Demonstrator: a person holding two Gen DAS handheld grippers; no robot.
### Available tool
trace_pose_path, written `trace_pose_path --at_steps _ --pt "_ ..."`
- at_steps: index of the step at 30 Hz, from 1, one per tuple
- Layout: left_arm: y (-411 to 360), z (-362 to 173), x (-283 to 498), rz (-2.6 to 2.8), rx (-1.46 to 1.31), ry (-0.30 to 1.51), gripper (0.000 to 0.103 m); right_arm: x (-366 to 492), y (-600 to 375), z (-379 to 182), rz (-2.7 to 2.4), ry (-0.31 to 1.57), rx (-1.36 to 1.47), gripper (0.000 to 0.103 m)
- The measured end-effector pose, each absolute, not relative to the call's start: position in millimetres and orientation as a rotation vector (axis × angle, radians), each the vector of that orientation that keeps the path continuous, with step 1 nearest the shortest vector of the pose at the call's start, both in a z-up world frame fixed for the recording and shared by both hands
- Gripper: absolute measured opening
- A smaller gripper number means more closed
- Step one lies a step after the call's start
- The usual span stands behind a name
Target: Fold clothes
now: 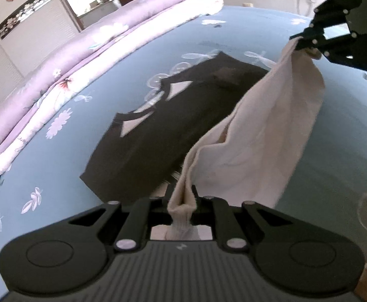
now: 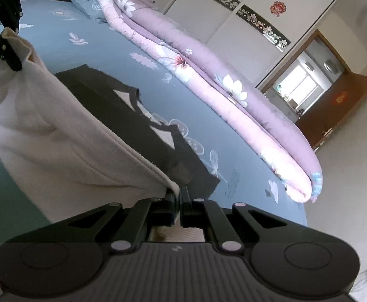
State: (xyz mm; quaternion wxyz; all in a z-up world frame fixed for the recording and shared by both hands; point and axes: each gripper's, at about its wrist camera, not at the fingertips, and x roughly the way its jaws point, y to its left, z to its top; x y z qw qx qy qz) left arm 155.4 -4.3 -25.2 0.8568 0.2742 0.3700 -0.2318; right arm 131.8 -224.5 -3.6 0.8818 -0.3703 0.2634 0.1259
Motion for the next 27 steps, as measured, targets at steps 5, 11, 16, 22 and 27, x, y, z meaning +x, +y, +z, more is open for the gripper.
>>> trace_pose_path --at_steps 5,11,16,22,27 --pt "1.6 -23.9 202.4 -0.451 0.544 0.788 0.009 173.6 -215.9 -2.9 0.263 0.531 -0.791 0.005" --pt "5.9 -28.6 256.8 -0.413 0.519 0.789 0.009 227.7 -207.3 -5.1 0.254 0.526 -0.791 0.005" --pt "17.2 -39.8 295.9 -0.38 0.469 0.822 0.01 269.4 -198.8 -15.5 0.257 0.527 -0.803 0.005" --pt "28.7 -58.9 330.3 -0.341 0.413 0.876 0.012 304.0 -186.6 -33.4 0.258 0.52 -0.816 0.005" --pt "34.1 -72.6 353.7 -0.295 0.369 0.889 0.013 331.6 -181.4 -46.6 0.24 0.524 -0.806 0.005"
